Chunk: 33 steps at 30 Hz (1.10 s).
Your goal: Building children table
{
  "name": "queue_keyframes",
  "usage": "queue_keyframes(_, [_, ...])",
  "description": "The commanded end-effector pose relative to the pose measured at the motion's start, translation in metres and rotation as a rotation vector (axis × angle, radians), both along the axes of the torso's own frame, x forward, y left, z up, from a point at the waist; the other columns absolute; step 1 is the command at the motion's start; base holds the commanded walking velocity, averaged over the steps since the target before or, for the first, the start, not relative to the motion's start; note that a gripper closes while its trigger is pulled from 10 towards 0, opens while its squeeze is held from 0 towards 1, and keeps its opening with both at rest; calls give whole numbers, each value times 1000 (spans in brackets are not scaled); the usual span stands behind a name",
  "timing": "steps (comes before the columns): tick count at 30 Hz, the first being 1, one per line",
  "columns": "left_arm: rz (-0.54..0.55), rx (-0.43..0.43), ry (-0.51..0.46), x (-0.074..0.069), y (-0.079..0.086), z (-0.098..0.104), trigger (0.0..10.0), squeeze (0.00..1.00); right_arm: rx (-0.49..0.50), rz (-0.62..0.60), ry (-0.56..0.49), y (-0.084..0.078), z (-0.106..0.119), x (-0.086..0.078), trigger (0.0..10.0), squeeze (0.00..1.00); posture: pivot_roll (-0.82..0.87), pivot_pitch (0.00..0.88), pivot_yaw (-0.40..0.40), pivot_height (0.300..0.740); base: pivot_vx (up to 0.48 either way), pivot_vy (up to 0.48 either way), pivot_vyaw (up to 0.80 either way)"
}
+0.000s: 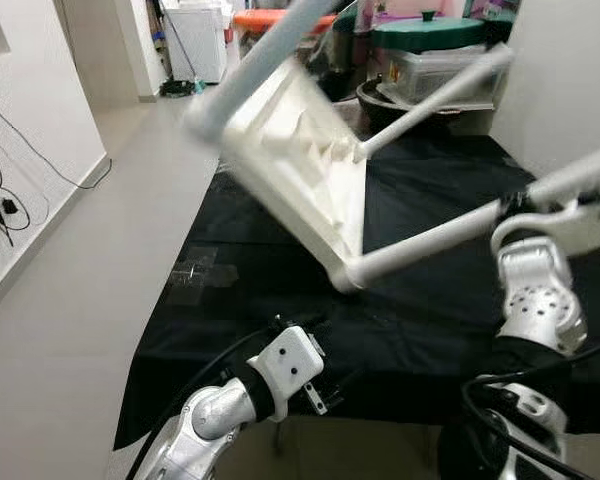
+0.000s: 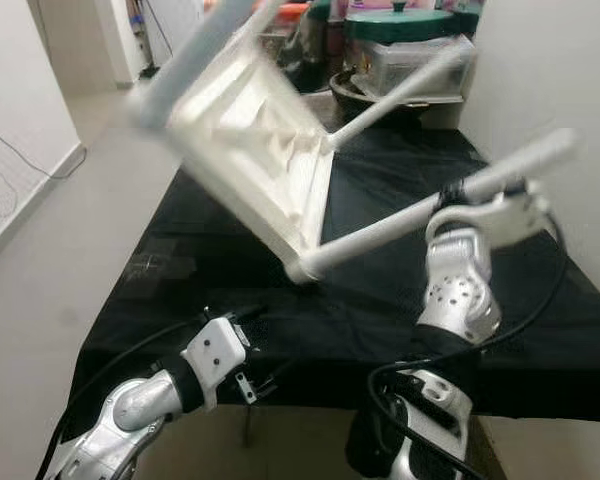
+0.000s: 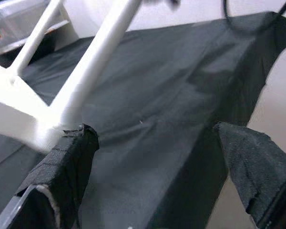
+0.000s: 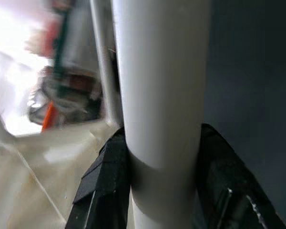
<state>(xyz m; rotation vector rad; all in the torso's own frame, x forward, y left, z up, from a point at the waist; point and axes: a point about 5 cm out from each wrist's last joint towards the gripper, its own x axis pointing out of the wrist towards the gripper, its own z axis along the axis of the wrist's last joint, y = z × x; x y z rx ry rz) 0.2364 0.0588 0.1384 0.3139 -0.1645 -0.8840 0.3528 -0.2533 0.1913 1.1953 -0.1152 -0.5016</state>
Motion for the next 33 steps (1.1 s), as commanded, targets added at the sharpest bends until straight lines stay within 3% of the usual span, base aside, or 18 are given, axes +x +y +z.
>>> queue_keyframes(1, [-13, 13, 18, -4, 3, -2, 10000, 0, 143, -21, 55, 8, -25, 1, 0, 0, 150, 0, -25, 740, 0, 0, 0])
queue_keyframes(3, [-13, 13, 18, -4, 3, -2, 10000, 0, 143, -21, 55, 8, -25, 1, 0, 0, 150, 0, -25, 740, 0, 0, 0])
queue_keyframes(5, [-18, 23, 21, -6, 5, -2, 10000, 0, 236, -13, 138, 28, -51, 0, 0, 0, 164, 0, -28, 740, 0, 0, 0])
queue_keyframes(8, [-18, 27, 22, -7, 5, -2, 10000, 0, 253, 0, 178, 38, -59, 0, 0, 0, 164, 0, -28, 740, 0, 0, 0])
queue_keyframes(9, [-18, 30, 23, -7, 5, -2, 10000, 0, 256, 7, 204, 45, -63, 0, 10000, 0, 164, 0, -28, 740, 0, 0, 0])
queue_keyframes(11, [-18, 33, 26, -7, 5, -2, 10000, 0, 233, 13, 234, 49, -67, 0, 10000, 0, 159, 0, -29, 740, 0, 0, 0])
queue_keyframes(12, [-19, 35, 28, -7, 5, -3, 10000, 0, 187, 10, 267, 49, -69, -2, 10000, 1000, 150, 0, -27, 740, 0, 0, 0])
queue_keyframes(17, [-21, 39, 29, -5, 3, -4, 10000, 0, 159, -2, 313, 51, -73, -6, 10000, 1000, 142, 0, -31, 740, 0, 0, 0])
queue_keyframes(18, [-21, 39, 28, -4, 2, -4, 10000, 0, 161, 7, 313, 53, -72, -9, 10000, 0, 138, 0, -32, 740, 0, 0, 0])
queue_keyframes(26, [-17, 40, 29, -3, 0, -5, 10000, 0, 140, 20, 306, 59, -63, -25, 10000, 0, 119, 0, -31, 740, 0, 0, 0])
queue_keyframes(27, [-19, 39, 31, -2, -1, -5, 10000, 0, 80, 74, 296, 67, -57, -33, 10000, 0, 108, 0, -26, 740, 0, 0, 0])
queue_keyframes(28, [-19, 39, 31, -2, -1, -5, 10000, 0, 80, 74, 296, 67, -57, -33, 10000, 0, 108, 0, -26, 740, 0, 0, 0])
queue_keyframes(29, [-19, 38, 33, -1, -2, -6, 10000, 0, 6, 159, 288, 79, -51, -43, 10000, 0, 108, 0, -28, 740, 0, 0, 0])
queue_keyframes(30, [-19, 38, 33, -1, -2, -6, 10000, 0, 6, 159, 288, 79, -51, -43, 10000, 0, 108, 0, -28, 740, 0, 0, 0])
queue_keyframes(31, [-12, 35, 37, 1, -2, -6, 10000, 0, -111, 273, 303, 95, -46, -58, 10000, 0, 101, 0, -27, 740, 0, 0, 0])
queue_keyframes(33, [-12, 35, 37, 1, -2, -6, 10000, 0, -111, 273, 303, 95, -46, -58, 10000, 0, 101, 0, -27, 740, 0, 0, 0])
